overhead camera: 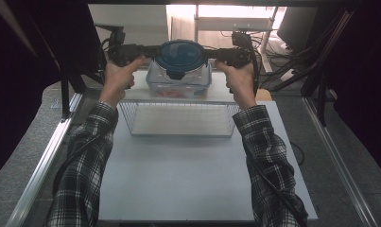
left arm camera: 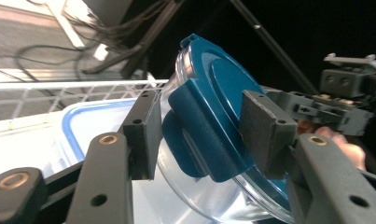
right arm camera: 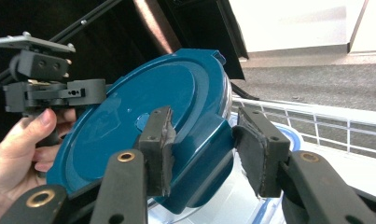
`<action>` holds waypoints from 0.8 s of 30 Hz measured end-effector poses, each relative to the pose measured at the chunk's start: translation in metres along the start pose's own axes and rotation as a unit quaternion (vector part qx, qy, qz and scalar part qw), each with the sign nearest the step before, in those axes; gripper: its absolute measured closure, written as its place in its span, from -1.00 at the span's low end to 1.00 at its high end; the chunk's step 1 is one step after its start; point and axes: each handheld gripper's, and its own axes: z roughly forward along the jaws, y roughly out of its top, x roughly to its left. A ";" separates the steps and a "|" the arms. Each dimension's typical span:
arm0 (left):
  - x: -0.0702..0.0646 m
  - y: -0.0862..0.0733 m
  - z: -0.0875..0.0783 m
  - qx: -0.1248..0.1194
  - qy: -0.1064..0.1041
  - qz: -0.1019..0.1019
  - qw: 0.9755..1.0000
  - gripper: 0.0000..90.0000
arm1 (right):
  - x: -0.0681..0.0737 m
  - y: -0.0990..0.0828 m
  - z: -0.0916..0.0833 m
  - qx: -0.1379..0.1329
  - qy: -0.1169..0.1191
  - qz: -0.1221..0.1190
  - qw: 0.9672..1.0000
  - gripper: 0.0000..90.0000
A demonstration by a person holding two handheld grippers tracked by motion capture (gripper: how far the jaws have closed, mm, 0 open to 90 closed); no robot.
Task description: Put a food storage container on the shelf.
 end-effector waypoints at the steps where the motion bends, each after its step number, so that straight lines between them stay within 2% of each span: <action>1: -0.003 0.000 0.000 -0.002 0.010 0.008 1.000 0.11 | 0.001 0.000 0.000 -0.001 -0.003 -0.005 1.000 0.24; 6: -0.018 -0.003 -0.002 -0.011 0.050 0.040 0.998 0.14 | 0.009 -0.001 -0.002 -0.011 -0.036 -0.032 0.999 0.24; 9: -0.029 -0.004 -0.008 -0.020 0.089 0.077 0.993 0.11 | 0.017 -0.001 -0.007 -0.019 -0.064 -0.064 0.996 0.26; 10: -0.033 -0.005 -0.014 -0.028 0.091 0.088 0.992 0.14 | 0.020 -0.001 -0.011 -0.021 -0.068 -0.071 0.995 0.30; 13: -0.042 -0.013 -0.031 -0.046 0.076 0.110 0.990 0.38 | 0.025 -0.003 -0.025 -0.029 -0.066 -0.090 0.993 0.46; 15: -0.046 -0.023 -0.038 -0.030 0.076 0.132 0.988 0.61 | 0.028 -0.008 -0.037 -0.021 -0.060 -0.103 0.993 0.66; 16: -0.047 -0.029 -0.038 -0.022 0.075 0.137 0.988 0.74 | 0.028 -0.013 -0.040 -0.007 -0.051 -0.105 0.993 0.76; 20: -0.048 -0.045 -0.032 0.004 0.055 0.145 0.988 0.92 | 0.027 -0.029 -0.037 0.031 -0.054 -0.125 0.990 0.88; 21: -0.049 -0.047 -0.030 0.009 0.057 0.149 0.987 0.93 | 0.027 -0.031 -0.035 0.035 -0.054 -0.126 0.990 0.88; 23: -0.051 -0.046 -0.024 0.021 0.085 0.159 0.983 0.93 | 0.025 -0.033 -0.029 0.041 -0.052 -0.127 0.990 0.88; 24: -0.052 -0.045 -0.022 0.022 0.094 0.160 0.982 0.93 | 0.025 -0.033 -0.027 0.042 -0.054 -0.126 0.990 0.88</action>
